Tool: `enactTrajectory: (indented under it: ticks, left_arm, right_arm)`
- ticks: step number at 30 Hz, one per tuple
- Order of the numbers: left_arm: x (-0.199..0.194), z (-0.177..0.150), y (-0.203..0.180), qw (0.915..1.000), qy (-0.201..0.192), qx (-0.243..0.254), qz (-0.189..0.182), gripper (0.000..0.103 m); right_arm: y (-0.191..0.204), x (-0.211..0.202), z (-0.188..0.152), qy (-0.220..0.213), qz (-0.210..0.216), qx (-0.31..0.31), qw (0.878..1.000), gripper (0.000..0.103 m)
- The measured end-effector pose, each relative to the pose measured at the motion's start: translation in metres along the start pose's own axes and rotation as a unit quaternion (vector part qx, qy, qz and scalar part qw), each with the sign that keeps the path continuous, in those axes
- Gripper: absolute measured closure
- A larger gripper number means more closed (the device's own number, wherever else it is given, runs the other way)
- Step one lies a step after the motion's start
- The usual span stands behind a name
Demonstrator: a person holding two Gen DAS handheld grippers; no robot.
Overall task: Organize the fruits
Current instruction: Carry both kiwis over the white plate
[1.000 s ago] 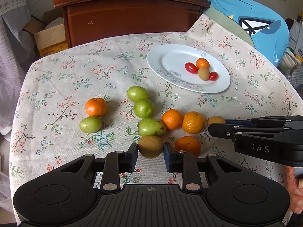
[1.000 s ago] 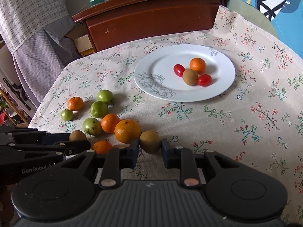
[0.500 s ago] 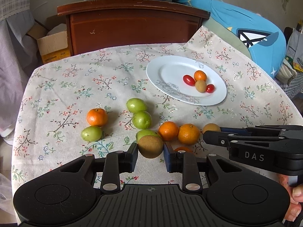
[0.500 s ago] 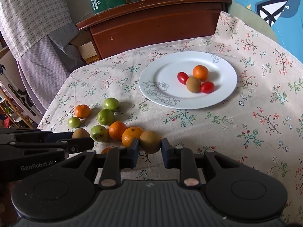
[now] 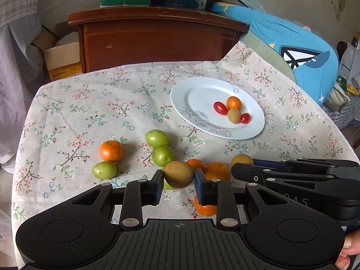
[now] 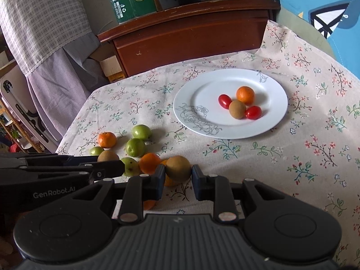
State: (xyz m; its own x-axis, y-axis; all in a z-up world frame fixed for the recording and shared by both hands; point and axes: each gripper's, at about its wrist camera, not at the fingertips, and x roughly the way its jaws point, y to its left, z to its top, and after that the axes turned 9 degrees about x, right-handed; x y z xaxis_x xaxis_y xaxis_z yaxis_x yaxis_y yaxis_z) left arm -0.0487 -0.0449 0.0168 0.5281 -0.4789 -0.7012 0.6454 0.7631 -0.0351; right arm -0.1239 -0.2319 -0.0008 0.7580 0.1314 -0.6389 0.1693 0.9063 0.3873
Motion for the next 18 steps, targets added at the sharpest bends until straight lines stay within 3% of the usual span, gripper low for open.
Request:
enactTrajectory:
  ticks: [18]
  left_arm:
    - [0.020, 0.065, -0.002, 0.9992, -0.028, 0.022, -0.018, 0.076]
  right_arm:
    - [-0.009, -0.001, 0.069, -0.061, 0.005, -0.014, 0.998, 0.078]
